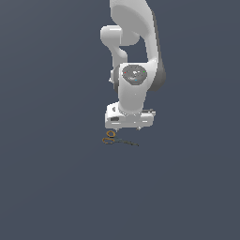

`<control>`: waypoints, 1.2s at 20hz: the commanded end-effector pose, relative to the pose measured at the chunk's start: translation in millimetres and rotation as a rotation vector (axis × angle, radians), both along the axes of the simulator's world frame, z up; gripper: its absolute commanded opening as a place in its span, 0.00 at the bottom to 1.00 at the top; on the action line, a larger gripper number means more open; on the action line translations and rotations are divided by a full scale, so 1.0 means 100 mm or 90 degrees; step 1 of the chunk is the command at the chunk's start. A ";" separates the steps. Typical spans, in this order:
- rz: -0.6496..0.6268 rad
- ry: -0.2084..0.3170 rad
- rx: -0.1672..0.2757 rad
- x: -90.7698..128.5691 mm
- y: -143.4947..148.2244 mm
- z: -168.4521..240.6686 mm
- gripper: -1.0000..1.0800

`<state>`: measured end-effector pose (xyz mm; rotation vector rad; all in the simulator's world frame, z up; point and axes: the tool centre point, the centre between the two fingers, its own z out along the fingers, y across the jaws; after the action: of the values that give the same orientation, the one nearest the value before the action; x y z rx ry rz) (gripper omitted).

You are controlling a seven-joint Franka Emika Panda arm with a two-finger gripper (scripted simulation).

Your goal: Pick up the object and move it to a goal position.

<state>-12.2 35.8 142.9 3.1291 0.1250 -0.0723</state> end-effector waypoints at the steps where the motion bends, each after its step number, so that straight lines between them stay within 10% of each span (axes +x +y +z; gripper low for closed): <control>1: 0.000 0.000 0.000 0.00 0.00 0.00 0.96; 24: 0.088 -0.014 -0.002 0.08 0.09 0.02 0.96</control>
<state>-3.9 46.2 147.4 3.1110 0.3090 -0.0367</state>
